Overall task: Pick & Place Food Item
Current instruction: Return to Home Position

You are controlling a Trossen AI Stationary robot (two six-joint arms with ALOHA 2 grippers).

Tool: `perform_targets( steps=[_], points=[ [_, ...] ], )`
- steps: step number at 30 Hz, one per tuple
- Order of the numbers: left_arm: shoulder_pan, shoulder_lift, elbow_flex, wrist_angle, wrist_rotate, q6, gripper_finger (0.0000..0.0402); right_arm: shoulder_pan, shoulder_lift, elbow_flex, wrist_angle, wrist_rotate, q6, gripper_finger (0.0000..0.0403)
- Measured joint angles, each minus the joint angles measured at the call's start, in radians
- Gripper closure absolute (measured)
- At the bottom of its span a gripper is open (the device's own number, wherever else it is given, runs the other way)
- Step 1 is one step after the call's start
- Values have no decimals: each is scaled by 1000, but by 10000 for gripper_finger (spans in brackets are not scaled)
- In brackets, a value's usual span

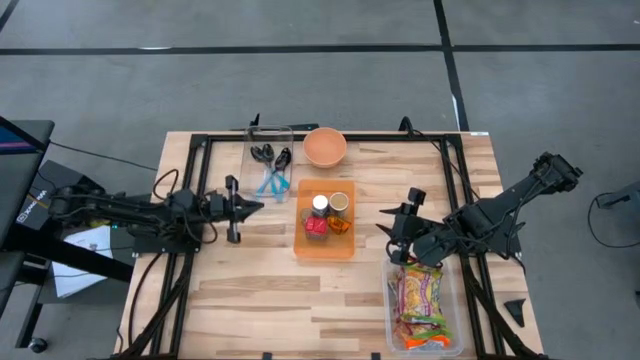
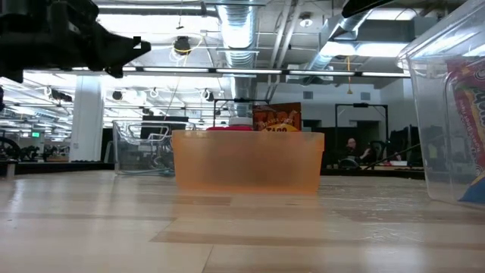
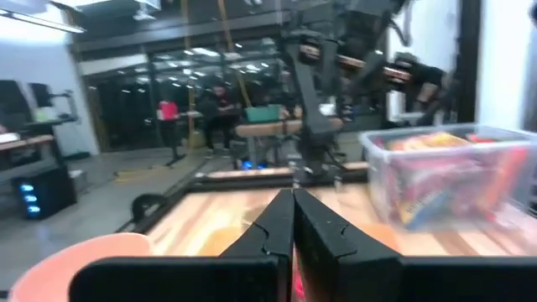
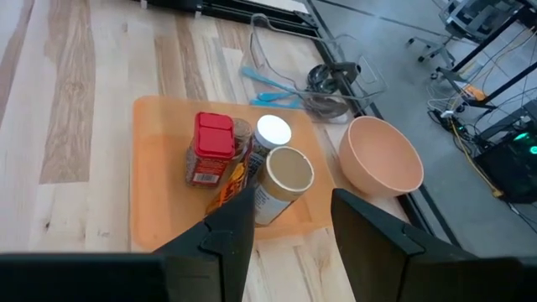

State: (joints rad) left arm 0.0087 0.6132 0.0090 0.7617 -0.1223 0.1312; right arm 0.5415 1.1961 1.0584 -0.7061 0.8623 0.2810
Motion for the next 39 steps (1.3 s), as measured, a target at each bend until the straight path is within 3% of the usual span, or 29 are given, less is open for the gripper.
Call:
perform_targets(
  steps=[13, 30, 39],
  points=[
    [-10, -307, 0, -387, -19, -7, 401, 24, 0, 0, -4, 0, 1, 249],
    [-10, -498, 0, -690, -19, -7, 401, 10, 0, 0, -1, 2, 1, 249],
    [-9, -572, 1, -746, 118, 19, 401, 11, 0, 0, -9, 2, 1, 249]
  ],
)
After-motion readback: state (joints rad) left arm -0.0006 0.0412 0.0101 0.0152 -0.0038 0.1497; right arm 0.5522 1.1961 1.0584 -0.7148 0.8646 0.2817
